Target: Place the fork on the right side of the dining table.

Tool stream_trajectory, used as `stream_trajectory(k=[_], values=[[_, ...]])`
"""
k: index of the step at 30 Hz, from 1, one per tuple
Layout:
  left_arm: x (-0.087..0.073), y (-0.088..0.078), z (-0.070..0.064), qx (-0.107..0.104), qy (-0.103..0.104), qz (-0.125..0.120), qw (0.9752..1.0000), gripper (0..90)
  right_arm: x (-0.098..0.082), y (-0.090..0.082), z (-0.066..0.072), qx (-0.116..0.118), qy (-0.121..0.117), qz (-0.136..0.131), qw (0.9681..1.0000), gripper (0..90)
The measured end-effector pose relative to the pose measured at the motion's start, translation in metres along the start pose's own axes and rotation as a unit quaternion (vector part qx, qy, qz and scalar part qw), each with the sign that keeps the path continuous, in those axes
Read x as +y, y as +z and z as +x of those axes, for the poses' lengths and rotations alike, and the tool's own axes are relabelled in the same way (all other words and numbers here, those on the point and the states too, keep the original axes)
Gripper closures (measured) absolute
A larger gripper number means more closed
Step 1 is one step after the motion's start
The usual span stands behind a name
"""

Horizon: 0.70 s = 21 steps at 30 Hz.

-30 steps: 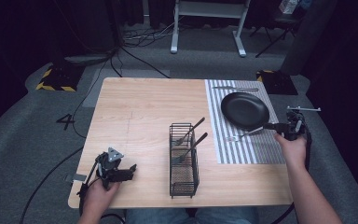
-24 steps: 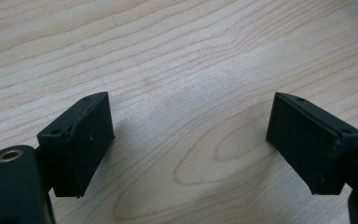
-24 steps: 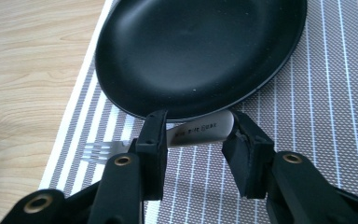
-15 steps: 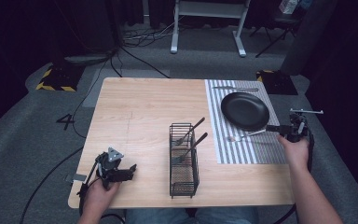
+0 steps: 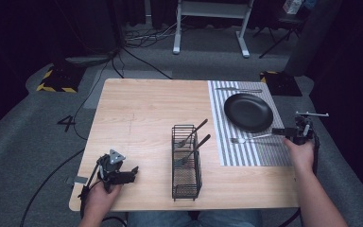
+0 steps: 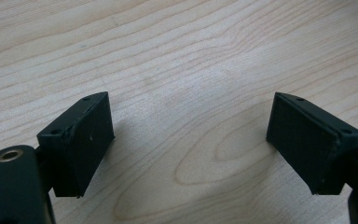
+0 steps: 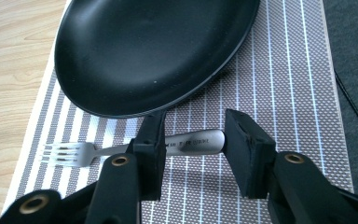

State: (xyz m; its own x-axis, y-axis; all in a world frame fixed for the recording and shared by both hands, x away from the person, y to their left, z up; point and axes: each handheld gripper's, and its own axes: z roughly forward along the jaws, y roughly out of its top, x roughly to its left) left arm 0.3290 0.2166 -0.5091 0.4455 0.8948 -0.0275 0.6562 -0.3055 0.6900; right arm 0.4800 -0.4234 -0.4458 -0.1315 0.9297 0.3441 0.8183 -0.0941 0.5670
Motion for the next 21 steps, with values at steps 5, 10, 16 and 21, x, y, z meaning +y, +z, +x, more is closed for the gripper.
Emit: stream_trajectory(k=[5, 10, 16, 21], values=[[0.0, 0.0, 0.0, 0.0, 0.0, 0.0, 1.0, 14.7, 0.0, -0.001, -0.007, -0.009, 0.013, -0.002, 0.9999, 58.8], [0.0, 0.0, 0.0, 0.0, 0.0, 0.0, 1.0, 14.8, 0.0, -0.008, -0.007, -0.011, 0.009, -0.012, 0.9998, 58.6], [0.0, 0.0, 0.0, 0.0, 0.0, 0.0, 1.0, 14.8, 0.0, -0.016, 0.005, -0.008, -0.016, -0.021, 0.9996, 57.6], [0.0, 0.0, 0.0, 0.0, 0.0, 0.0, 1.0, 14.8, -0.002, -0.027, 0.022, -0.006, -0.054, -0.034, 0.998, 56.4]])
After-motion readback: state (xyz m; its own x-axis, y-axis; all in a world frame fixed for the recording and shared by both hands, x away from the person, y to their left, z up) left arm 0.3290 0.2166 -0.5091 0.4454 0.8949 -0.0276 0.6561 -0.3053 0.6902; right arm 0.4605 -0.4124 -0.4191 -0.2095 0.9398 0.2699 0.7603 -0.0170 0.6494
